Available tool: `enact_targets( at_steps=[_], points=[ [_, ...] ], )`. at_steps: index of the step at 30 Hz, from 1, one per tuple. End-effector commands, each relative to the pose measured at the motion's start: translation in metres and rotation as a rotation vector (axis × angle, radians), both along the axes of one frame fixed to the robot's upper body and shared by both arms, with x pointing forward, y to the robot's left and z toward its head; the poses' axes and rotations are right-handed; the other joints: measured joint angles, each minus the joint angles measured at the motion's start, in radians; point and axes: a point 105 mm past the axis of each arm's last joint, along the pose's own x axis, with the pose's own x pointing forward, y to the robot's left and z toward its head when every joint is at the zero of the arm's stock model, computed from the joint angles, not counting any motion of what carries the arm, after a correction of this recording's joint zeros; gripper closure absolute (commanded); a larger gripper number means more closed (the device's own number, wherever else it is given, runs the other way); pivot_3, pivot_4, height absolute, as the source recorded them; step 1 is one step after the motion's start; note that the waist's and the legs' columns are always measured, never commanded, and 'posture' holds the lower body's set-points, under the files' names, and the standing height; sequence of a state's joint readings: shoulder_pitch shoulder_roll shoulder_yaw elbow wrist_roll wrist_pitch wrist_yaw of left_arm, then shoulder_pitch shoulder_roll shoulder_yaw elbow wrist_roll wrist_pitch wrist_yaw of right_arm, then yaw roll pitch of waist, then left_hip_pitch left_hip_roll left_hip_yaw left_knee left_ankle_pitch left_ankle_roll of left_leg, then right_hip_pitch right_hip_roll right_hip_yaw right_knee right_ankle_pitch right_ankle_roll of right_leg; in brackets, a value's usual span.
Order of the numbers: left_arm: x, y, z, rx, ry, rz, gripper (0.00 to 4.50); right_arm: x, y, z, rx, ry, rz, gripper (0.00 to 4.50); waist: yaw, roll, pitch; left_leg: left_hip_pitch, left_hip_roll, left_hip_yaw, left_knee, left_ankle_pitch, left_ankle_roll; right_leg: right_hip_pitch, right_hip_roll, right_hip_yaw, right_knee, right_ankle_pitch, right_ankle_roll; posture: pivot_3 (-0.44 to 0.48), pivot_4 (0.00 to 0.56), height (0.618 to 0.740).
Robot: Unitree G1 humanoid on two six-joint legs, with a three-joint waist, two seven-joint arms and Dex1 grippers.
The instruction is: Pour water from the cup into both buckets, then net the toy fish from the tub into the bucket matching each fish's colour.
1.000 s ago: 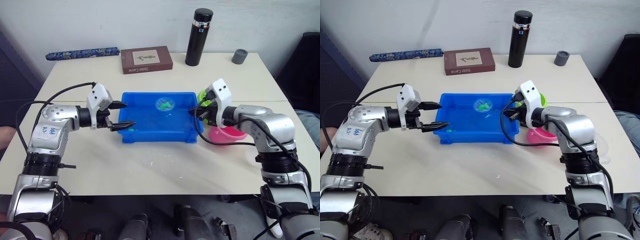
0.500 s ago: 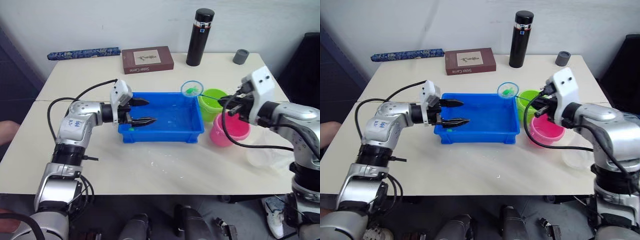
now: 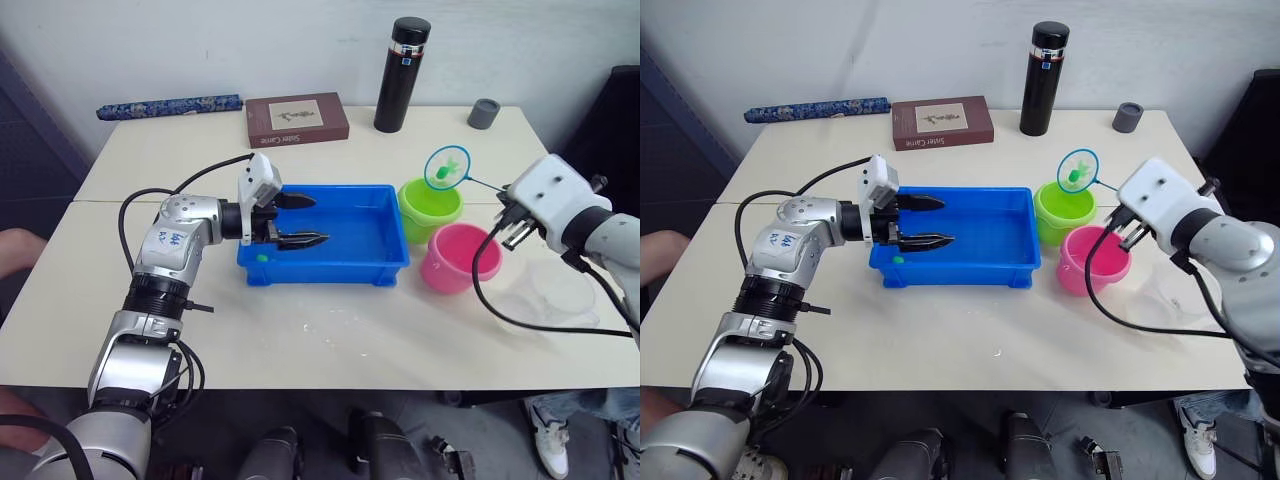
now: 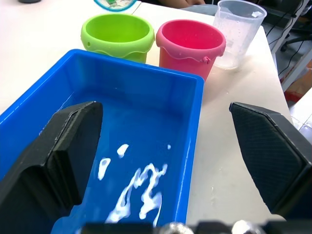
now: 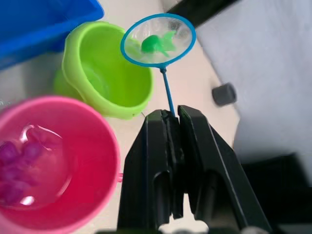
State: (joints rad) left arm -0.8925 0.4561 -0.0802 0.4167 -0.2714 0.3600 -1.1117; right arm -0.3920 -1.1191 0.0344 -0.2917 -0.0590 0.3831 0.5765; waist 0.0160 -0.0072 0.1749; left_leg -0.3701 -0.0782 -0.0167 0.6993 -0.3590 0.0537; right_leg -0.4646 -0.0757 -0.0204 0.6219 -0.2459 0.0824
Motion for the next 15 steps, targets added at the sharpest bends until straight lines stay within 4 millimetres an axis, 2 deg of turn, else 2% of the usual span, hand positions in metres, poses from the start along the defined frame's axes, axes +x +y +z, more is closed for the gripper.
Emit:
enact_targets(
  at_steps=[1,4,9,13,15],
  points=[
    [0.001,-0.001,0.014,-0.007,-0.052,-0.011,0.02,0.000,-0.004,-0.001,-0.408,-0.074,0.083,4.50,0.000,0.000,0.000,0.000,0.000,0.000,0.000,0.000,0.000,0.000,0.000,0.000,0.000,0.000,0.000,0.000,0.150,0.740],
    [0.001,0.000,0.014,-0.006,-0.055,-0.007,0.02,0.003,-0.011,0.001,-0.585,-0.111,0.107,4.50,0.000,0.000,0.000,0.000,0.000,0.000,0.000,0.000,0.000,0.000,0.000,0.000,-0.001,0.000,0.000,0.000,0.150,0.740],
    [0.002,0.002,0.014,-0.004,-0.058,-0.001,0.02,0.007,-0.012,0.012,-0.610,-0.167,0.104,4.50,0.001,0.000,0.000,0.000,0.000,0.000,0.000,0.000,0.000,0.000,0.000,0.000,-0.001,0.000,0.000,0.000,0.150,0.740],
    [0.003,0.006,0.012,0.010,-0.060,0.012,0.02,0.008,0.003,0.017,-0.208,-0.139,0.100,4.50,-0.001,0.000,0.000,0.000,0.001,0.000,0.001,0.000,0.000,0.001,0.001,0.000,-0.001,0.000,0.000,0.000,0.150,0.740],
    [0.003,0.015,0.010,0.026,-0.055,0.032,0.02,0.005,0.018,0.021,0.034,-0.086,0.131,4.50,-0.002,0.000,0.000,0.000,0.001,-0.001,0.001,0.000,0.000,0.001,0.001,0.000,0.000,0.000,0.000,0.000,0.150,0.740]
  ],
)
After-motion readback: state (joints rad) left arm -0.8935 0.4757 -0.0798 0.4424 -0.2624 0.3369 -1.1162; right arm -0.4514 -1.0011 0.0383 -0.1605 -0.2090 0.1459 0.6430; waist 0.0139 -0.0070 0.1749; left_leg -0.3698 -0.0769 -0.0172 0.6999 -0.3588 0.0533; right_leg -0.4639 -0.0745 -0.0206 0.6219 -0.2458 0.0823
